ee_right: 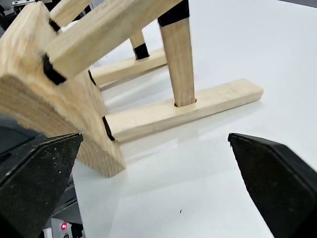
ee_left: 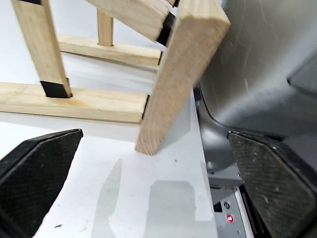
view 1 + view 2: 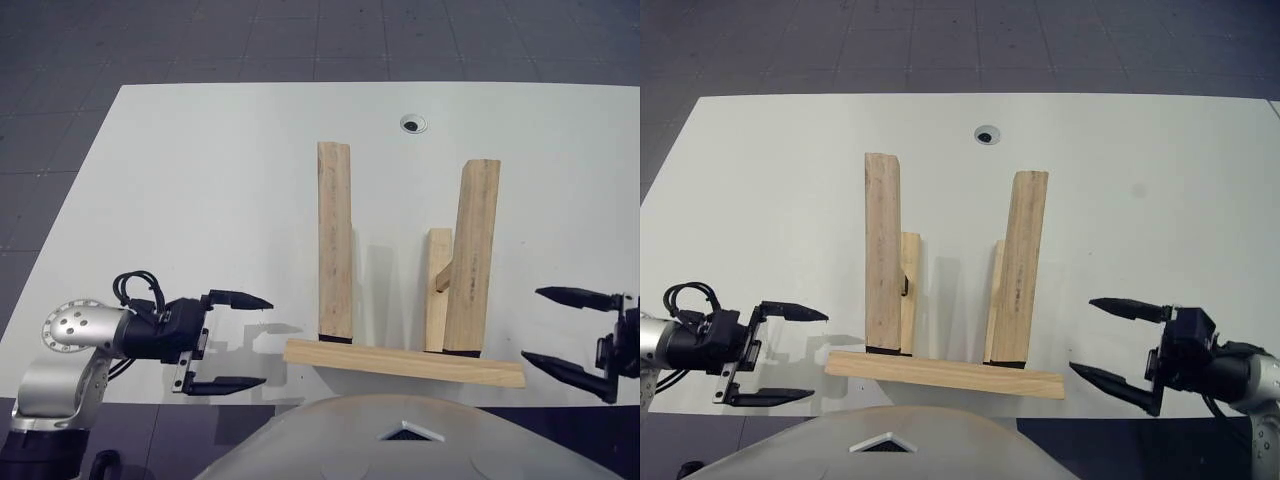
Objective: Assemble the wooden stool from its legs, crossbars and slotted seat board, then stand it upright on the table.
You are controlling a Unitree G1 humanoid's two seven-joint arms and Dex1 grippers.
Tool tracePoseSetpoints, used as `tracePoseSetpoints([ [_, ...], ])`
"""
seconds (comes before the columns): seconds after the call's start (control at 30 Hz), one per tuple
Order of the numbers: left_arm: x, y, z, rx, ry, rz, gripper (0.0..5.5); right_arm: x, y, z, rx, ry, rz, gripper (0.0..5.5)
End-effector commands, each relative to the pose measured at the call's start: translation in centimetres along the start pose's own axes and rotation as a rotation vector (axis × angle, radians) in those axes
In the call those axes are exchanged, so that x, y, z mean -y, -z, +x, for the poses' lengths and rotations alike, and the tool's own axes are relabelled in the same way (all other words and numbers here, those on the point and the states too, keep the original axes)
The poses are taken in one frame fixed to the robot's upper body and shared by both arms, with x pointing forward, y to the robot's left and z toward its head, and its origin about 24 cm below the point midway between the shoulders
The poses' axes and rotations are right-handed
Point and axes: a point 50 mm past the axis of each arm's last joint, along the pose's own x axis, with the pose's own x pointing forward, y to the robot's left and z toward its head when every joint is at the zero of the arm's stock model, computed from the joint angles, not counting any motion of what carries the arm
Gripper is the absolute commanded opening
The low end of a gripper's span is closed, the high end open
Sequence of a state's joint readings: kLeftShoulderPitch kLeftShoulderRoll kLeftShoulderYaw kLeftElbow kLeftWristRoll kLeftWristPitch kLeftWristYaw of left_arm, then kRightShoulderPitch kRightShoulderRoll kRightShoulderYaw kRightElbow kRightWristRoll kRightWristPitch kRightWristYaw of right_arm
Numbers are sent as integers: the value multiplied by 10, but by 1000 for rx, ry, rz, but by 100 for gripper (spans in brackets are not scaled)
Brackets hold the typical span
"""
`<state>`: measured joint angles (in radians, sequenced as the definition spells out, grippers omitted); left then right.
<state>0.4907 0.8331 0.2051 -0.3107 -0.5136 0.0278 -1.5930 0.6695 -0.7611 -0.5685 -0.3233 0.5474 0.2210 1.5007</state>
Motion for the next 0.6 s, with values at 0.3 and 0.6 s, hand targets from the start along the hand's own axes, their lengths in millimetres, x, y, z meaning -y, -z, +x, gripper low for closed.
tracePoseSetpoints([
  [0.3,-4,-1,40,17,-12,24,548,1,6,-11,-200,-168,-28,550],
  [0.6,-8,-10,51,38,1,35,548,-26,-20,29,-154,-306,-174,550],
])
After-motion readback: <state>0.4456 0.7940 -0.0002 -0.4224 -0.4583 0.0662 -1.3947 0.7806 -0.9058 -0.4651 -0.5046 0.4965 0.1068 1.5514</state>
